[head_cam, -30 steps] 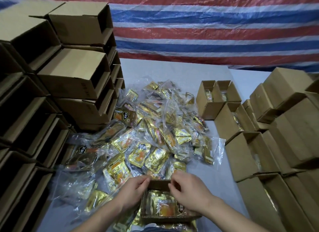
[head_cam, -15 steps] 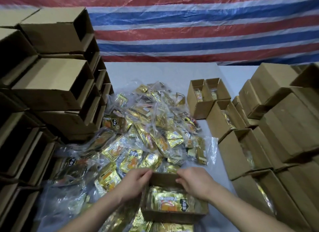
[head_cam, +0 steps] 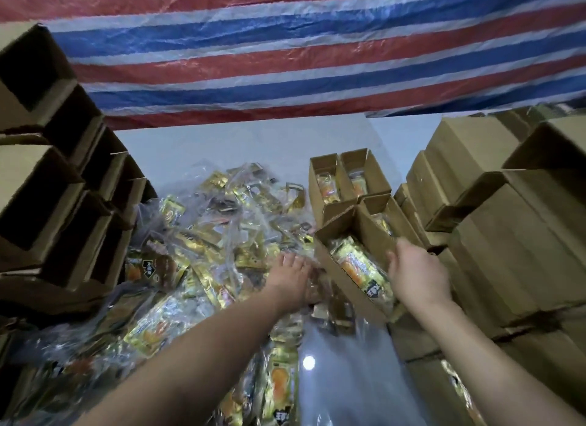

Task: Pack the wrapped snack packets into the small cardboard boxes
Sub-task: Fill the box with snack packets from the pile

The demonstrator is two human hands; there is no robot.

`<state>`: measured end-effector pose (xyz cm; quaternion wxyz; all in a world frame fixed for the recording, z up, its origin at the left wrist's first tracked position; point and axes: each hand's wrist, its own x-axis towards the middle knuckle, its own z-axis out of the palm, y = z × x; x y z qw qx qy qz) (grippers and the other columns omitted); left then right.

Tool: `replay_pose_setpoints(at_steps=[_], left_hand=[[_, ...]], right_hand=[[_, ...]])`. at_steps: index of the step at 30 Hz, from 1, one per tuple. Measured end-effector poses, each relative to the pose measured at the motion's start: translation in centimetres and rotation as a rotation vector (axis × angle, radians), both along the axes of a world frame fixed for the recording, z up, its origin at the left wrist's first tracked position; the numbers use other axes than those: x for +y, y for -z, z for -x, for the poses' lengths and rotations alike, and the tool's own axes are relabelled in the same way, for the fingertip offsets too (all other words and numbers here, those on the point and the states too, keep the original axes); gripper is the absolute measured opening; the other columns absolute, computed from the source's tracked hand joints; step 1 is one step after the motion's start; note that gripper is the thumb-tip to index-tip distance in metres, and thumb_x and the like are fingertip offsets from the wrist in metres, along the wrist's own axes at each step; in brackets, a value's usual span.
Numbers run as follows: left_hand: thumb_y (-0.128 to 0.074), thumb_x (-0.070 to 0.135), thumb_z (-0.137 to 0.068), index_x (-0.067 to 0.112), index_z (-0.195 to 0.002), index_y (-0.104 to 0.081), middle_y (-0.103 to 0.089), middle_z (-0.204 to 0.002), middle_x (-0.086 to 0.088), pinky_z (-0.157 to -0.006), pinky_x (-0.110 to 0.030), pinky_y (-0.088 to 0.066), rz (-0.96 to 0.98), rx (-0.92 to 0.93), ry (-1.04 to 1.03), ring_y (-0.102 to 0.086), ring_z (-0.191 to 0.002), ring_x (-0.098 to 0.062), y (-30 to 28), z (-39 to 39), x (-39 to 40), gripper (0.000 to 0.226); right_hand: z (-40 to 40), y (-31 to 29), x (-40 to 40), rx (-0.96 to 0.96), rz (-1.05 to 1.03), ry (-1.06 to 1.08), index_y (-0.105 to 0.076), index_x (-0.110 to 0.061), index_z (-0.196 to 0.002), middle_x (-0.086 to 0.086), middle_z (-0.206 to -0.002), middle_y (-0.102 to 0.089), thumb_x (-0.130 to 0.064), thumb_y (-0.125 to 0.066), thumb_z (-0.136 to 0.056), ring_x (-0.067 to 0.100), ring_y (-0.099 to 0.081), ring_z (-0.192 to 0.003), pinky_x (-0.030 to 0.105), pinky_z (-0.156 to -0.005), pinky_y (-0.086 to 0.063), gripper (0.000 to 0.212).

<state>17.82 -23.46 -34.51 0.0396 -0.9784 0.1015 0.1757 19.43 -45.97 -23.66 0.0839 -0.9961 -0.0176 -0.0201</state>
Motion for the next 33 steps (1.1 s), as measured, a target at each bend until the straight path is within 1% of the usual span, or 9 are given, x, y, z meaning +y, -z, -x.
replay_pose_setpoints(at_steps=[4, 7, 10, 13, 17, 20, 23, 26, 33], left_hand=[[-0.02, 0.062, -0.098, 0.013, -0.156, 0.001, 0.005, -0.163, -0.016, -0.117, -0.056, 0.007, -0.113, 0.058, 0.114, 0.006, -0.15, -0.037, 3.4, -2.9, -4.0, 0.079], [-0.03, 0.068, -0.094, 0.012, -0.156, -0.005, -0.002, -0.163, -0.017, -0.116, -0.058, 0.012, -0.151, 0.093, 0.156, 0.007, -0.15, -0.038, 5.5, -4.7, -6.7, 0.087], [-0.024, 0.078, -0.088, 0.01, -0.155, -0.013, -0.01, -0.162, -0.017, -0.113, -0.064, 0.012, -0.268, 0.15, 0.242, 0.003, -0.149, -0.042, 7.0, -5.9, -7.8, 0.096], [-0.021, 0.083, -0.085, 0.016, -0.157, -0.002, 0.004, -0.163, -0.016, -0.112, -0.067, 0.013, -0.244, 0.211, 0.172, 0.013, -0.148, -0.04, 8.1, -7.1, -7.9, 0.1], [-0.038, 0.075, -0.086, 0.019, -0.158, -0.002, 0.007, -0.163, -0.015, -0.115, -0.066, 0.007, -0.131, 0.274, 0.086, 0.012, -0.149, -0.038, 8.4, -6.4, -5.8, 0.098], [-0.035, 0.071, -0.089, 0.017, -0.157, -0.008, 0.0, -0.163, -0.019, -0.116, -0.064, 0.007, -0.102, 0.242, 0.073, 0.007, -0.148, -0.043, 7.8, -5.3, -3.8, 0.091], [-0.03, 0.07, -0.091, 0.014, -0.157, -0.007, -0.003, -0.162, -0.022, -0.115, -0.06, 0.008, -0.147, 0.247, 0.079, 0.003, -0.148, -0.045, 7.2, -4.5, -3.0, 0.089], [-0.022, 0.076, -0.09, 0.015, -0.157, -0.006, -0.005, -0.161, -0.024, -0.116, -0.061, 0.007, -0.202, 0.24, 0.09, 0.0, -0.148, -0.047, 7.1, -4.1, -2.9, 0.092], [-0.025, 0.072, -0.093, 0.014, -0.157, 0.0, -0.009, -0.161, -0.025, -0.116, -0.063, 0.007, -0.355, 0.201, 0.113, -0.005, -0.148, -0.047, 6.7, -2.9, -3.3, 0.089]], right_hand=[[-2.1, 0.7, -0.1, 0.033, -0.047, 0.13, -0.04, -0.018, -0.088, 0.009, -0.084, -0.065, -0.023, -0.046, -0.102, 0.029, -0.054, -0.069, 0.03, -0.057, -0.035, 0.016], [-2.6, 1.4, 0.2, 0.064, -0.055, 0.157, -0.04, -0.019, -0.091, 0.01, -0.091, -0.068, -0.022, -0.044, -0.103, 0.033, -0.061, -0.079, 0.032, -0.061, -0.036, 0.012], [-2.8, 2.2, 0.3, 0.115, -0.033, 0.182, -0.048, -0.017, -0.102, 0.008, -0.096, -0.07, -0.023, -0.042, -0.104, 0.032, -0.068, -0.09, 0.032, -0.062, -0.038, 0.008], [-3.7, 2.7, 0.3, 0.144, 0.027, 0.219, -0.05, -0.016, -0.112, 0.004, -0.096, -0.07, -0.024, -0.044, -0.104, 0.026, -0.07, -0.087, 0.028, -0.056, -0.037, 0.013], [-5.0, 3.8, 1.3, 0.197, 0.07, 0.237, -0.049, -0.014, -0.117, 0.006, -0.106, -0.067, -0.014, -0.047, -0.101, 0.027, -0.069, -0.092, 0.029, -0.059, -0.039, 0.016], [-6.0, 5.0, 2.4, 0.228, 0.059, 0.255, -0.046, -0.011, -0.124, 0.008, -0.12, -0.059, -0.007, -0.049, -0.098, 0.029, -0.066, -0.102, 0.033, -0.064, -0.041, 0.026], [-6.3, 6.4, 3.5, 0.219, 0.029, 0.266, -0.044, -0.009, -0.124, 0.01, -0.125, -0.055, -0.003, -0.052, -0.095, 0.029, -0.062, -0.108, 0.035, -0.068, -0.044, 0.031], [-6.0, 7.8, 4.4, 0.133, 0.017, 0.276, -0.049, -0.007, -0.12, 0.01, -0.121, -0.06, 0.0, -0.056, -0.09, 0.027, -0.058, -0.109, 0.036, -0.085, -0.049, 0.032], [-6.4, 10.2, 5.3, 0.07, 0.0, 0.274, -0.048, -0.008, -0.13, 0.011, -0.128, -0.055, 0.001, -0.056, -0.089, 0.027, -0.051, -0.118, 0.037, -0.098, -0.042, 0.044]])
